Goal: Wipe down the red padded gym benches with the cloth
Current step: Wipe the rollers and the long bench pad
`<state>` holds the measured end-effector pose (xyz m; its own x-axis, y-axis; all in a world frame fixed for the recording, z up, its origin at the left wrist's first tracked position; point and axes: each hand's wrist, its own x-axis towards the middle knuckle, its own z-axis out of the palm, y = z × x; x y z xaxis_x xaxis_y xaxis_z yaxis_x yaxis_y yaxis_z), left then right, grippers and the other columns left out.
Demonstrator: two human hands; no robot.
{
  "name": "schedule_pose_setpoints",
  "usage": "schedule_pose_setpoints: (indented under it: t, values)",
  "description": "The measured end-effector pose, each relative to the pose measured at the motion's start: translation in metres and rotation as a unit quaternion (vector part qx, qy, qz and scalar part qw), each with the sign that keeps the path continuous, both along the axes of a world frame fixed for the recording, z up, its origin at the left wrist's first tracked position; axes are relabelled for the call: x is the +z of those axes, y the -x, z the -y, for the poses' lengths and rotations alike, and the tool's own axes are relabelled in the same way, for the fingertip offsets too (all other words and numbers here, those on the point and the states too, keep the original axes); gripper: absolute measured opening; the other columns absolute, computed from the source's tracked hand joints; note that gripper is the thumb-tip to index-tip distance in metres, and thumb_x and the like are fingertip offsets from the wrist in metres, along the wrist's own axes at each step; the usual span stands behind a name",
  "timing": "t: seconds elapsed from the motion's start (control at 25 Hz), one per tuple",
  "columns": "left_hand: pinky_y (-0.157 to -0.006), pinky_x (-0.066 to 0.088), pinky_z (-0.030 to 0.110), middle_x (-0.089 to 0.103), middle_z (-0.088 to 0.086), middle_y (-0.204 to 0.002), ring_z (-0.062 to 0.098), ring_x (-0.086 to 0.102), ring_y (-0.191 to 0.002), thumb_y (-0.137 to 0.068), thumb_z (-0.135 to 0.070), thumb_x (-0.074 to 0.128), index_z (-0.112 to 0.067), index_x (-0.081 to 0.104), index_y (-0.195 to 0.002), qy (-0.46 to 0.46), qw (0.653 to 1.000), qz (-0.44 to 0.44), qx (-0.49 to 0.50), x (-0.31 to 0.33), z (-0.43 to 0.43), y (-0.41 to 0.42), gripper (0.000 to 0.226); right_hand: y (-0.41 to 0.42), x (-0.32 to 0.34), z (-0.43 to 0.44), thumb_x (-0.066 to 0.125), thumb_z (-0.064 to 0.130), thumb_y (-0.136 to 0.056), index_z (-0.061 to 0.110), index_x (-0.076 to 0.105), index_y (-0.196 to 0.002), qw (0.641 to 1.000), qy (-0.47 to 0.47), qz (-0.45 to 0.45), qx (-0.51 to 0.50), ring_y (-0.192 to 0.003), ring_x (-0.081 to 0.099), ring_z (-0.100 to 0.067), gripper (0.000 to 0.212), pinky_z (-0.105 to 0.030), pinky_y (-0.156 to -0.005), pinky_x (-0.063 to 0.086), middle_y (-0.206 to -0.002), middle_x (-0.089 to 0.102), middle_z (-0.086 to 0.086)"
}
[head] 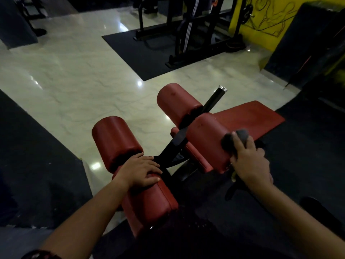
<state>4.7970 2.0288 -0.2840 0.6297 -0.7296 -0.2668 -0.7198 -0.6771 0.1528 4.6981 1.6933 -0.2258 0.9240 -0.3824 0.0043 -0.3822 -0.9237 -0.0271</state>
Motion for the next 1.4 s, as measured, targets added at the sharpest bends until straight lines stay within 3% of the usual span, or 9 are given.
schedule_pose_setpoints:
  t: [0.2, 0.36, 0.48, 0.64, 0.84, 1.0, 1.24, 1.32, 1.4]
  values:
    - [-0.118, 0.010, 0.037, 0.052, -0.022, -0.141, 0.003, 0.031, -0.142, -0.073, -0.075, 0.014, -0.047, 0.061, -0.127, 0.023, 1.000, 0.003, 0.016, -0.004, -0.002, 0.000, 0.076, 0.027, -0.050, -0.056, 0.072, 0.020, -0.073, 0.032, 0.060, -0.131, 0.960, 0.198, -0.047, 0.191, -0.094, 0.050, -0.040, 0.060, -0.044, -0.062, 0.044, -0.141, 0.050, -0.016]
    - [-0.115, 0.015, 0.033, 0.053, -0.027, -0.137, -0.001, 0.033, -0.140, -0.072, -0.073, 0.012, -0.049, 0.062, -0.124, 0.033, 0.999, 0.009, 0.021, -0.003, -0.003, -0.002, 0.076, 0.000, -0.051, -0.087, 0.064, 0.030, -0.084, 0.034, 0.061, -0.128, 0.941, 0.211, -0.118, 0.238, -0.105, 0.047, -0.038, 0.044, -0.044, -0.071, 0.046, -0.145, 0.046, -0.006]
    - [-0.112, 0.018, 0.034, 0.056, -0.027, -0.134, -0.001, 0.035, -0.139, -0.072, -0.071, 0.013, -0.047, 0.064, -0.122, 0.055, 0.998, 0.005, 0.026, -0.004, -0.005, -0.002, 0.075, -0.014, -0.019, -0.070, 0.050, 0.023, -0.095, 0.044, 0.041, -0.141, 0.972, 0.143, -0.043, 0.183, -0.116, 0.044, -0.034, 0.051, -0.043, -0.081, 0.041, -0.155, 0.028, -0.002]
    - [-0.113, 0.018, 0.033, 0.057, -0.028, -0.131, -0.002, 0.038, -0.136, -0.075, -0.070, 0.015, -0.047, 0.065, -0.121, 0.072, 0.997, 0.013, 0.027, -0.008, -0.007, -0.001, 0.071, -0.018, 0.023, -0.030, 0.058, 0.020, -0.092, 0.054, 0.035, -0.141, 0.996, 0.017, -0.007, 0.088, -0.114, 0.047, -0.030, 0.064, -0.047, -0.087, 0.047, -0.146, 0.035, 0.005]
    - [-0.114, 0.020, 0.033, 0.060, -0.028, -0.127, -0.001, 0.042, -0.133, -0.077, -0.069, 0.022, -0.046, 0.067, -0.117, 0.099, 0.995, 0.007, 0.033, -0.014, -0.010, -0.001, 0.065, -0.066, 0.038, 0.031, 0.069, 0.012, -0.082, 0.034, 0.046, -0.143, 0.970, -0.228, -0.014, -0.082, -0.096, 0.059, -0.026, 0.069, -0.037, -0.084, 0.052, -0.123, 0.058, -0.009]
    - [-0.112, 0.019, 0.031, 0.061, -0.027, -0.127, -0.002, 0.044, -0.132, -0.075, -0.069, 0.023, -0.046, 0.068, -0.116, 0.115, 0.993, 0.003, 0.030, -0.015, -0.011, -0.004, 0.065, -0.098, 0.038, 0.050, 0.070, 0.014, -0.084, 0.014, 0.055, -0.133, 0.950, -0.254, -0.057, -0.176, -0.088, 0.058, -0.029, 0.051, -0.034, -0.073, 0.049, -0.105, 0.060, -0.014]
    - [-0.102, 0.030, 0.032, 0.068, -0.025, -0.115, 0.003, 0.056, -0.123, -0.078, -0.060, 0.036, -0.043, 0.073, -0.106, 0.174, 0.984, 0.018, 0.035, -0.025, -0.015, -0.009, 0.050, -0.096, 0.022, -0.030, 0.051, 0.019, -0.095, 0.023, 0.038, -0.144, 0.996, 0.041, -0.011, -0.080, -0.102, 0.057, -0.038, 0.051, -0.044, -0.077, 0.050, -0.127, 0.051, -0.016]
    - [-0.099, 0.031, 0.030, 0.069, -0.025, -0.111, 0.003, 0.058, -0.120, -0.079, -0.058, 0.039, -0.042, 0.074, -0.104, 0.186, 0.982, 0.028, 0.034, -0.027, -0.014, -0.009, 0.046, -0.080, -0.006, -0.061, 0.042, 0.016, -0.097, 0.024, 0.029, -0.151, 0.980, 0.198, -0.020, 0.016, -0.101, 0.058, -0.042, 0.057, -0.045, -0.075, 0.052, -0.139, 0.046, -0.021]
    - [-0.099, 0.030, 0.029, 0.070, -0.025, -0.110, 0.002, 0.059, -0.118, -0.079, -0.057, 0.039, -0.042, 0.074, -0.103, 0.199, 0.979, 0.035, 0.041, -0.028, -0.014, -0.007, 0.045, -0.064, -0.031, -0.073, 0.038, 0.014, -0.093, 0.025, 0.045, -0.144, 0.958, 0.272, -0.028, 0.082, -0.092, 0.061, -0.042, 0.052, -0.043, -0.067, 0.051, -0.134, 0.055, -0.020]
